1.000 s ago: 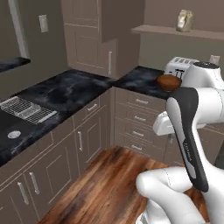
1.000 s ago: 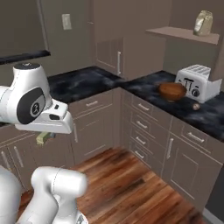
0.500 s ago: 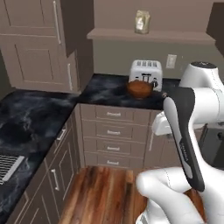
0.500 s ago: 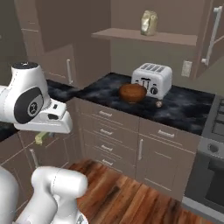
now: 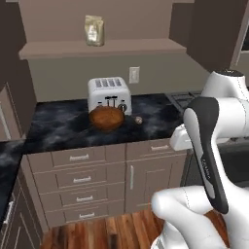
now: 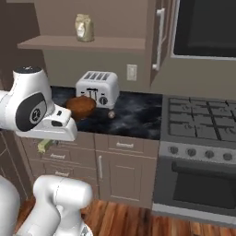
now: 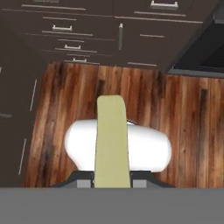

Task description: Pick the egg and butter from the fridge and place them by the bowl for mixing.

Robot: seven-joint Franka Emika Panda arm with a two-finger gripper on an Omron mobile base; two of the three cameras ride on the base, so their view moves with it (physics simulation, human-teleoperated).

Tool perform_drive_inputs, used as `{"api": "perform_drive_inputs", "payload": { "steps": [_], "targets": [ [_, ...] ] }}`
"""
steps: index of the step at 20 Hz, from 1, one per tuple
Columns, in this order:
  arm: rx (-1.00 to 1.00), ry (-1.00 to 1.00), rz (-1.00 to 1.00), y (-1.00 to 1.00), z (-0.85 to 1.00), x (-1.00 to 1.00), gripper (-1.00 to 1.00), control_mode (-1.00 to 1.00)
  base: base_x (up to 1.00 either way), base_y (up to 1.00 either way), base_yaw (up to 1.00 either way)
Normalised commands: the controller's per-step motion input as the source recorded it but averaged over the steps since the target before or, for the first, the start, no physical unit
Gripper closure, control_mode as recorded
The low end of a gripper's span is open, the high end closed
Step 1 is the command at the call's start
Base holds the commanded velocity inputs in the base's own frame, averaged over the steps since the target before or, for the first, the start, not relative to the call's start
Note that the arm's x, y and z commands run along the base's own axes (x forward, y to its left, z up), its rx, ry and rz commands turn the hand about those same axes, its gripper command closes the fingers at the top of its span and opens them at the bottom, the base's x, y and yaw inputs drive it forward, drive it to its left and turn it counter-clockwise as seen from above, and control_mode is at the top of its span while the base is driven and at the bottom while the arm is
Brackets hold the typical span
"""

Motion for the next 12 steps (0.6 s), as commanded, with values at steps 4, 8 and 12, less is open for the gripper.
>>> {"api": "perform_drive_inputs", "payload": {
  "steps": [4,8,12],
  "targets": [
    [0.00,0.00,0.00,0.00,0.00,0.00,1.00,1.00,0.86,0.17,-0.26],
    [0.00,0.00,0.00,0.00,0.00,0.00,1.00,1.00,0.74,0.04,-0.25],
    [0.00,0.00,0.00,0.00,0.00,0.00,1.00,1.00,0.44,0.07,-0.12]
  ]
}}
